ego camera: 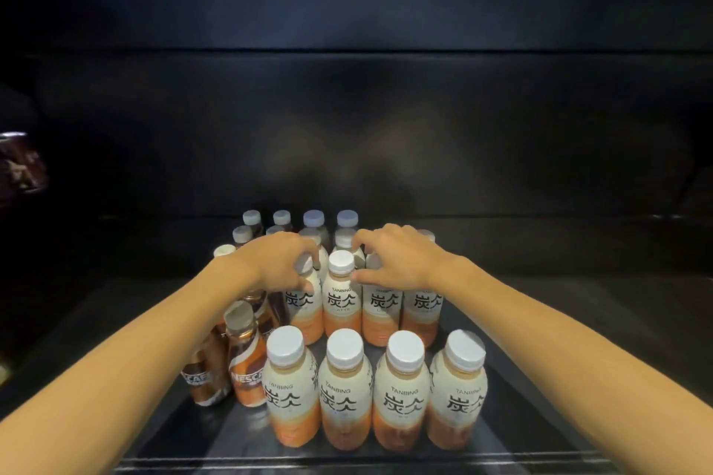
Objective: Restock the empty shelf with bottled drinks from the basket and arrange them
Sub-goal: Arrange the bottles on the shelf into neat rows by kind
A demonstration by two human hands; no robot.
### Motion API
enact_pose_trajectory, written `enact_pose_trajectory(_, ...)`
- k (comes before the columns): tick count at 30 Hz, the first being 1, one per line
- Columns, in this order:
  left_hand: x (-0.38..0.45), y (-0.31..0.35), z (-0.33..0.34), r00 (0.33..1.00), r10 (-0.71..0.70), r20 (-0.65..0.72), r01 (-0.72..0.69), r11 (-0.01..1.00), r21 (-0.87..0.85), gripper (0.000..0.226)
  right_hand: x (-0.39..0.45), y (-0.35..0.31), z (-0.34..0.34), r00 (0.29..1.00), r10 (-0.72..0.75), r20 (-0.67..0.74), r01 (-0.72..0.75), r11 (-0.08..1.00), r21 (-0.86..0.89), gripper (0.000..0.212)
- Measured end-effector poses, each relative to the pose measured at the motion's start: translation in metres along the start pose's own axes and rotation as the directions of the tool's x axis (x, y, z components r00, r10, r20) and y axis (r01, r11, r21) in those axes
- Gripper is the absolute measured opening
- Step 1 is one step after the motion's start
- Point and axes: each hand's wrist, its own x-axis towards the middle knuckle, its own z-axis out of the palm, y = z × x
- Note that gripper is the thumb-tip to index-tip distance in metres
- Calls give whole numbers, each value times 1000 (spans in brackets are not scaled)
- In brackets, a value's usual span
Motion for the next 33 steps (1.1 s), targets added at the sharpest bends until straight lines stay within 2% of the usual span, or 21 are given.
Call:
enact_pose_trajectory(3,-4,-1,-3,1000,0,-22,1,996,87,45,17,-13,4,999,-11,33,10,1000,15,48)
enact_pose_trajectory(8,-10,-3,-3,998,18,-53,-19,999,-32,42,27,-30,8,992,-3,128,-9,996,87,45)
enact_pose_trajectory(11,-16,-4,-2,997,45,-57,-48,997,-55,47,26,-34,5,991,4,136,-11,999,46,43)
enact_pose_trajectory(16,-31,-7,1,996,84,-16,-85,993,-76,54,14,-37,3,986,-36,160,23,997,79,40)
enact_pose_trajectory(22,-50,1,-3,986,159,39,-153,980,-131,52,-3,-36,8,981,-116,154,89,981,171,21)
enact_pose_trajectory(27,-60,8,-8,977,199,76,-188,972,-139,48,-12,-40,2,973,-168,160,141,976,163,20)
enact_pose_trajectory(33,-59,12,-10,979,157,131,-138,980,-145,45,-18,-42,0,975,-150,164,114,970,215,25)
